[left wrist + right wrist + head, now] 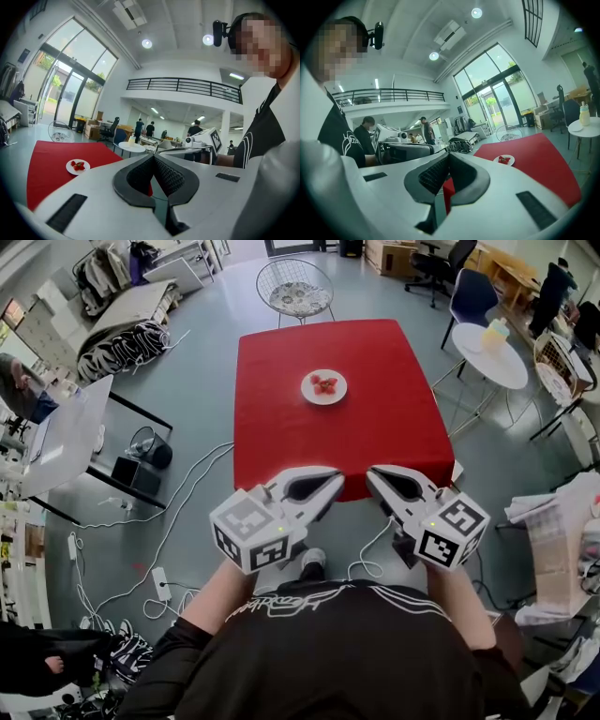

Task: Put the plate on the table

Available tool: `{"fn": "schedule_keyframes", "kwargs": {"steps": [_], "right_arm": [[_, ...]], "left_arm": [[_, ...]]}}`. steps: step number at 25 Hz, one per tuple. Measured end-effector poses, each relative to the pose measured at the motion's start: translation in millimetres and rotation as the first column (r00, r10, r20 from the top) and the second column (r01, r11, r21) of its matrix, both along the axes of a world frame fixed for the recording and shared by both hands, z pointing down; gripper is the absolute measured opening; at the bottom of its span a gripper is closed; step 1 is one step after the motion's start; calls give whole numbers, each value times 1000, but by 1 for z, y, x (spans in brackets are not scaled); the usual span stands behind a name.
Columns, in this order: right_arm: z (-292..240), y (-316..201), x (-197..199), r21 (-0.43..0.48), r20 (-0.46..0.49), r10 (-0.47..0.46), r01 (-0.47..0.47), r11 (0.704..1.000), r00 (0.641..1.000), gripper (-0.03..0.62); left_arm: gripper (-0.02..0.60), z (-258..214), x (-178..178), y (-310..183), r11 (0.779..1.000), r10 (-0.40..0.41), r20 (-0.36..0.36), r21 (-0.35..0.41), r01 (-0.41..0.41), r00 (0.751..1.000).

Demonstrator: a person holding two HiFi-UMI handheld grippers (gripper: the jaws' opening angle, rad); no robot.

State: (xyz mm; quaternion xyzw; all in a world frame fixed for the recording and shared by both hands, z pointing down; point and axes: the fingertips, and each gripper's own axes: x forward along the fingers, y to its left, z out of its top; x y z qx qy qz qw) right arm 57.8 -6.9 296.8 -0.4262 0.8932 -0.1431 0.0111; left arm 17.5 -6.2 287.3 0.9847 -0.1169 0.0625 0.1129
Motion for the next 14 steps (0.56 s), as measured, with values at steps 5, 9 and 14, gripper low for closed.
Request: {"fn": "schedule_keyframes", "kwargs": {"steps": [5, 9, 14], "right_arm": [[0, 13, -4, 4, -4, -7, 7, 1000, 1000, 8], [-1, 22, -3, 7, -3, -14, 14, 1000, 1000, 8], [0, 33, -1, 6, -1, -23, 23, 1000, 1000, 8]], "left_arm": [[6, 3, -1, 13, 1000, -6, 6, 2, 6, 1000], [6, 3, -1, 21, 1000, -13, 7, 3, 13, 1000], [6, 3, 0, 31, 1000, -23, 3, -6, 23, 1000]]}}
